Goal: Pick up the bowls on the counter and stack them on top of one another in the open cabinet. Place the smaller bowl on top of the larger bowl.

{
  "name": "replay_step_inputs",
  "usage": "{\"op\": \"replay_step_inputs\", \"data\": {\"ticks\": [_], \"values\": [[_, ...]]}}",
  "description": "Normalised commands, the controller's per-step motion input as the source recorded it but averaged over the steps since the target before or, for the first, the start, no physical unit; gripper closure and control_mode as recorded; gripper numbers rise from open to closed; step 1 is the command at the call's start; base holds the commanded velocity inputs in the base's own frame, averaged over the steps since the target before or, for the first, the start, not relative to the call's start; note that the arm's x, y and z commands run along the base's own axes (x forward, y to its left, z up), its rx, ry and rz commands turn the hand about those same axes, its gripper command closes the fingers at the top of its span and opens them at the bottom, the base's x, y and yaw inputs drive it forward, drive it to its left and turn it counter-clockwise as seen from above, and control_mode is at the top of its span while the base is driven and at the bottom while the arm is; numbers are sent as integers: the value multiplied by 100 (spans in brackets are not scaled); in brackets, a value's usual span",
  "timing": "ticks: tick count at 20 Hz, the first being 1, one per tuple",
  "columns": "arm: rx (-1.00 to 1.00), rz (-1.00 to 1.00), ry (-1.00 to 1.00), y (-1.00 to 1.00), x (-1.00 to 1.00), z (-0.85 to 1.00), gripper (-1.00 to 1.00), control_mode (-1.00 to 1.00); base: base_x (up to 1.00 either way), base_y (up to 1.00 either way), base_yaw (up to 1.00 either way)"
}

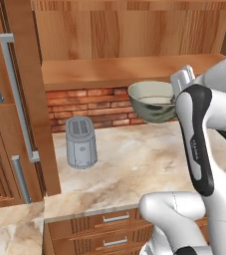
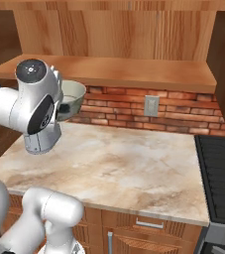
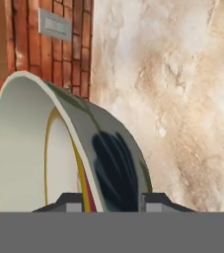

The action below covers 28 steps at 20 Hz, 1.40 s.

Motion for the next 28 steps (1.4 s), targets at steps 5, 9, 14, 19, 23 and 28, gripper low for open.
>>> {"op": "replay_step_inputs", "data": {"ticks": [5,9,14,19,23,28], "values": [[0,0,-12,8,14,61,100,-100,0,0,0],[-2,0,-15,1,49,36,100,-100,0,0,0],[-4,0,-16,0,62,9,100,-100,0,0,0],[-1,-1,-3,0,92,0,100,-100,0,0,0],[0,-4,0,0,100,0,100,-100,0,0,0],[0,-3,1,0,94,0,100,-100,0,0,0]]}}
